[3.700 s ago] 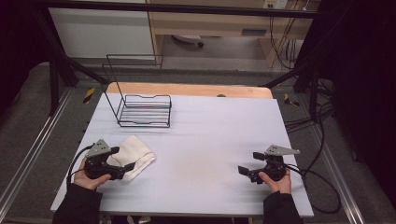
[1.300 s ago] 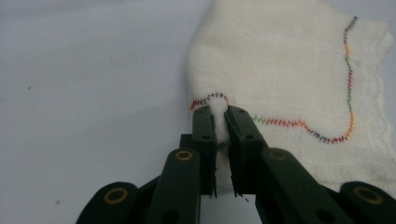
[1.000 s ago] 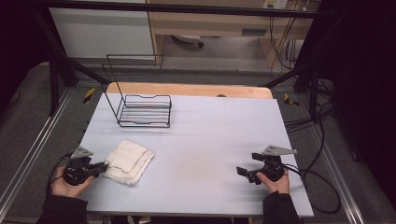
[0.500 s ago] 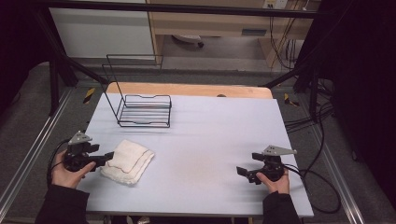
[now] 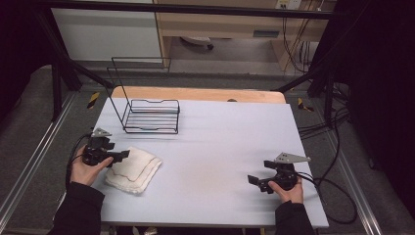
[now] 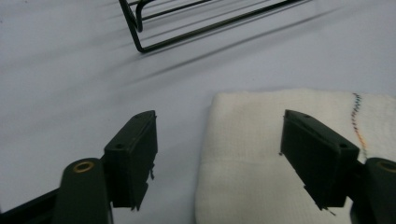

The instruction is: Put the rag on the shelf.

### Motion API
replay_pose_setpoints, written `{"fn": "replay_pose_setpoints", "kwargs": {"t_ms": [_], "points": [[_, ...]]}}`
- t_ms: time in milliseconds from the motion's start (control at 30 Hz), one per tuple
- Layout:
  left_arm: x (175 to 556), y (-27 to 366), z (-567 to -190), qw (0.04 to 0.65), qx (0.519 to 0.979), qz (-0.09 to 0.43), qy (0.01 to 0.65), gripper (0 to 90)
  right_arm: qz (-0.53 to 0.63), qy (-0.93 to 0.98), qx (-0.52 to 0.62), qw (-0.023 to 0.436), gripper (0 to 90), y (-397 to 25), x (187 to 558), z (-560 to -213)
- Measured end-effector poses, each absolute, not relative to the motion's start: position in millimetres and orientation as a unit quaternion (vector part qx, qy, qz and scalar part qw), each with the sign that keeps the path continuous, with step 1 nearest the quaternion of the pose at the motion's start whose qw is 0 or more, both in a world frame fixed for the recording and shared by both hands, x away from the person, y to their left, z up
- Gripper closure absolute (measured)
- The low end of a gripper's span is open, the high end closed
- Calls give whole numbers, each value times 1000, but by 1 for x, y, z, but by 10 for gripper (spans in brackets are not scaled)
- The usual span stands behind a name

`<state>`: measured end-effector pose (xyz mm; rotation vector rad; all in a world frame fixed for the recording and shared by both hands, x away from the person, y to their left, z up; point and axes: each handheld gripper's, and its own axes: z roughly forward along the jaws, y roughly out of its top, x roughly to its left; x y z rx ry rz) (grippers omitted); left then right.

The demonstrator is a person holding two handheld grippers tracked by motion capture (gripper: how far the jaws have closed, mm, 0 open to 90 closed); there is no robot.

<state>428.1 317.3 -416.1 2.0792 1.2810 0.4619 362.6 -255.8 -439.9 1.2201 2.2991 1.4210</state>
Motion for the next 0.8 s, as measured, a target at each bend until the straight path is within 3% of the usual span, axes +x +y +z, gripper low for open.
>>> {"fn": "replay_pose_setpoints", "kwargs": {"t_ms": [167,367,800], "points": [[436,311,-423,327,798,185,471,410,476,774,409,87,5,-255,363,-440],[444,308,-431,321,806,160,471,453,475,774,410,84,5,-254,363,-441],[449,309,-438,330,804,120,480,647,474,776,408,84,5,-251,364,-441]]}}
